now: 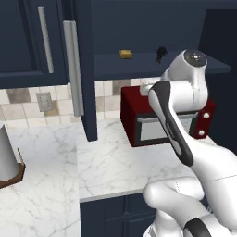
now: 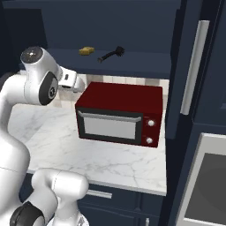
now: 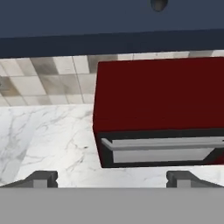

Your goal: Locate and retrieve the sponge and dish brush from the cabinet. Place them next to the sink.

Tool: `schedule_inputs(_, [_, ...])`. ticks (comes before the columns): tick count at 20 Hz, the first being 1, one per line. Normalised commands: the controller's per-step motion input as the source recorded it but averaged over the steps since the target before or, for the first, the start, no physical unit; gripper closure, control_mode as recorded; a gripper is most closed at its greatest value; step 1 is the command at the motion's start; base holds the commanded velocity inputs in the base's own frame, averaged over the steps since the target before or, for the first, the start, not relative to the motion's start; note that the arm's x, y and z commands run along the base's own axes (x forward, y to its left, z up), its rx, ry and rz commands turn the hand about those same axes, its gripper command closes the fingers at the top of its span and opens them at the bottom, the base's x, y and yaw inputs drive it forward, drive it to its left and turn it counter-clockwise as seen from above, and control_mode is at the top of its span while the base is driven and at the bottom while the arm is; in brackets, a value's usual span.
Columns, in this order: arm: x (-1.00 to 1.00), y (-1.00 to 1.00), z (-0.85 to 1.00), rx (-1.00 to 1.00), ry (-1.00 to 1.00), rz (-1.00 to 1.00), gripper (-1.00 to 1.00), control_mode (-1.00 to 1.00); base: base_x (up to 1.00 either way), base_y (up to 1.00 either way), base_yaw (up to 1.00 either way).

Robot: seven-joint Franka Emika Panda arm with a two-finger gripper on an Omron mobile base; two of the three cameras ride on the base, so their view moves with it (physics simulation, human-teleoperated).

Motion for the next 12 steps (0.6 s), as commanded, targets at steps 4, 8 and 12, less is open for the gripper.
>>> schedule_inputs(4, [0.1,0.1,0.44,0.0,-0.26,-0.14,-1.0,-1.0,0.0,0.0,0.0])
schedule_inputs(8, [0.32,0.05,0.26,0.16,-0.08,0.01,-1.0,-1.0,0.0,0.0,0.0])
schedule_inputs(12, [0.08,0.01,0.5,0.05,-0.01,0.09,-1.0,-1.0,0.0,0.0,0.0])
